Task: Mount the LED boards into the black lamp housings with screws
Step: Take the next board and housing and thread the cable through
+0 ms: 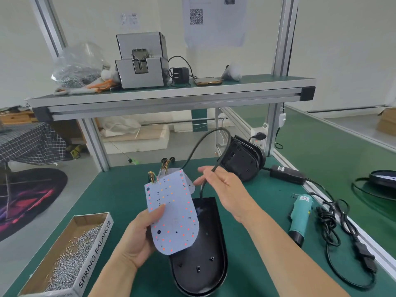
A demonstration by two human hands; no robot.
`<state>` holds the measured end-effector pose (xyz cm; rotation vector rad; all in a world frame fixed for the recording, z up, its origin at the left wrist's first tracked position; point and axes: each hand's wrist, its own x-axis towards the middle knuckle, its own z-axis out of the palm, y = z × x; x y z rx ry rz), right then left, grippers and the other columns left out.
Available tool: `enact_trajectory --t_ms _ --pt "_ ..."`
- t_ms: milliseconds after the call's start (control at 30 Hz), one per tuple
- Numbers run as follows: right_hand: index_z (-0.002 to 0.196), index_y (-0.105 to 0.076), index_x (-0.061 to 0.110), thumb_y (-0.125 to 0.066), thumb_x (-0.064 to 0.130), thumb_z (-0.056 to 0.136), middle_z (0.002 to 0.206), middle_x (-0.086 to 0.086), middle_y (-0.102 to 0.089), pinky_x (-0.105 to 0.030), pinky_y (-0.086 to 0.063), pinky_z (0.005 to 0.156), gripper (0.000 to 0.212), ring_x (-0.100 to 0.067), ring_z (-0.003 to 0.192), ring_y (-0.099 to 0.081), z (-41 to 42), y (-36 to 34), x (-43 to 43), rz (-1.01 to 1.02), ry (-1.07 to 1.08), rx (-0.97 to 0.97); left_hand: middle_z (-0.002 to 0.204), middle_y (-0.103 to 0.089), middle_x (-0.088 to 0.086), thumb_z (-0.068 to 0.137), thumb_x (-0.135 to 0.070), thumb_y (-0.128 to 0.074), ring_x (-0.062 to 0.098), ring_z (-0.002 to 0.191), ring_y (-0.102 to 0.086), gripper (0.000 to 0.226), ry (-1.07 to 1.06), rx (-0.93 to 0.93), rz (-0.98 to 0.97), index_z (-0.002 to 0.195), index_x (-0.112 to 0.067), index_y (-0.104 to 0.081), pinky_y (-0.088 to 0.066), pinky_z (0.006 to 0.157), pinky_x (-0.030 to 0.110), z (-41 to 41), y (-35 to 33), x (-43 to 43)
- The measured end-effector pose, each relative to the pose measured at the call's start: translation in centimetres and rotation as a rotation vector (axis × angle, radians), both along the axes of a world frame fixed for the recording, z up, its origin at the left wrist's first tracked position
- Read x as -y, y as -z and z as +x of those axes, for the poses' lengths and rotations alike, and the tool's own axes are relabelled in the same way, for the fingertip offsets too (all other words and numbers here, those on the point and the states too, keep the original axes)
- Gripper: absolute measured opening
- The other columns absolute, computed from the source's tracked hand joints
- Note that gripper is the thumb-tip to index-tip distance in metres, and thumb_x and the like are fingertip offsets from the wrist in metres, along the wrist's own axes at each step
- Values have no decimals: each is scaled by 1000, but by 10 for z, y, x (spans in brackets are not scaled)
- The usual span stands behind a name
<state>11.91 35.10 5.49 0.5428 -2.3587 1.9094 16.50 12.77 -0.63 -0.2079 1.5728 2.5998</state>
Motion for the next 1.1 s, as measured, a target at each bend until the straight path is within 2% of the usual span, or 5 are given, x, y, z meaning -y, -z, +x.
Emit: enact_trajectory --t_ms 133,567,700,833,1100 --pt "77 -76 27 -51 35 104 61 10 -58 -17 -39 69 38 -1 65 -53 -4 3 3 66 190 -131 116 -74 15 83 -25 -62 32 98 -74 30 -3 -1 45 104 -12 -80 -61 72 44 -3 -1 -1" --pt "77 -62 2 -51 36 102 68 2 -53 -30 -37 67 44 -13 66 -43 8 52 17 35 -34 220 130 -67 14 88 -28 -62 30 116 -67 32 12 -40 54 114 -16 -76 -59 85 45 -3 1 -5" --pt "89 -65 24 -48 32 88 99 7 -49 -33 -33 82 19 -16 94 -39 5 62 11 533 24 -181 126 -70 12 88 -30 -59 28 112 -70 31 0 -82 -38 110 -21 -78 -58 87 47 1 0 -12" --pt "143 -42 59 -47 28 106 163 25 -12 -10 -3 116 48 22 141 4 8 71 3 383 -193 -91 128 -68 16 92 -25 -55 31 113 -69 32 -20 -55 69 113 -15 -77 -61 79 42 3 6 -9" --pt "126 -69 32 -65 10 93 114 -9 -64 -30 -44 96 40 -26 115 -55 -1 81 8 292 355 -176 123 -70 19 81 -29 -68 32 115 -68 39 206 -22 -184 113 -8 -76 -58 86 32 17 5 -18"
